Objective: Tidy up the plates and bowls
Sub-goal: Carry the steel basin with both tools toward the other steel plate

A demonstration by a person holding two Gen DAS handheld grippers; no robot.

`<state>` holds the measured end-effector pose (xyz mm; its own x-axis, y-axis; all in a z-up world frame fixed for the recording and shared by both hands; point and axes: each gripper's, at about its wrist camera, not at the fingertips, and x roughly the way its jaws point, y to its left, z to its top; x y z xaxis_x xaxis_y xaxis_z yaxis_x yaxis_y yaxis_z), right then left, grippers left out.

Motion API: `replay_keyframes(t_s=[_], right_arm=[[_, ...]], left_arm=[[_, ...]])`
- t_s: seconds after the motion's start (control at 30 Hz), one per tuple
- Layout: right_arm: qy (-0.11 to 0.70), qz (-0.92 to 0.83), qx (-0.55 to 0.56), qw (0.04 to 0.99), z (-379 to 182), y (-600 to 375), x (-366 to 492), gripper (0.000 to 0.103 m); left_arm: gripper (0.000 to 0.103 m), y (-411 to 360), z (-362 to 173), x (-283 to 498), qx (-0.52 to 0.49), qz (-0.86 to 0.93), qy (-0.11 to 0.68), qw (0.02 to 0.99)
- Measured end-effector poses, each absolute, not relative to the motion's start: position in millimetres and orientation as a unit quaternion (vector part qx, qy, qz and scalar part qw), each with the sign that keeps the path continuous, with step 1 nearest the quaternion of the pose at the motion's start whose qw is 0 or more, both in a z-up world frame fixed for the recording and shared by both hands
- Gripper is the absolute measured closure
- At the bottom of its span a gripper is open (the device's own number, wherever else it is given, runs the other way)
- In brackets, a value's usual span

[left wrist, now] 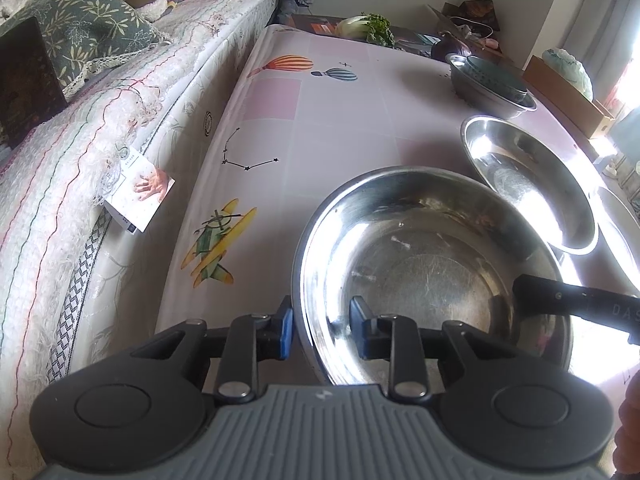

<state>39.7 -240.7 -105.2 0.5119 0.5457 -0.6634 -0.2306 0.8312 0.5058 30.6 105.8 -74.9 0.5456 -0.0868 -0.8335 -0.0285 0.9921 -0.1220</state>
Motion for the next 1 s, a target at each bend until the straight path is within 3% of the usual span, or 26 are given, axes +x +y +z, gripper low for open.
replay_keyframes(t_s=[1.0], right_arm=[[0.431, 0.233, 0.175, 0.854, -100.0, -242.7, 35.7, 0.091]], left_arm=[[0.074, 107.3, -64.8, 24.5, -0.059, -0.016, 0.466, 0.883]])
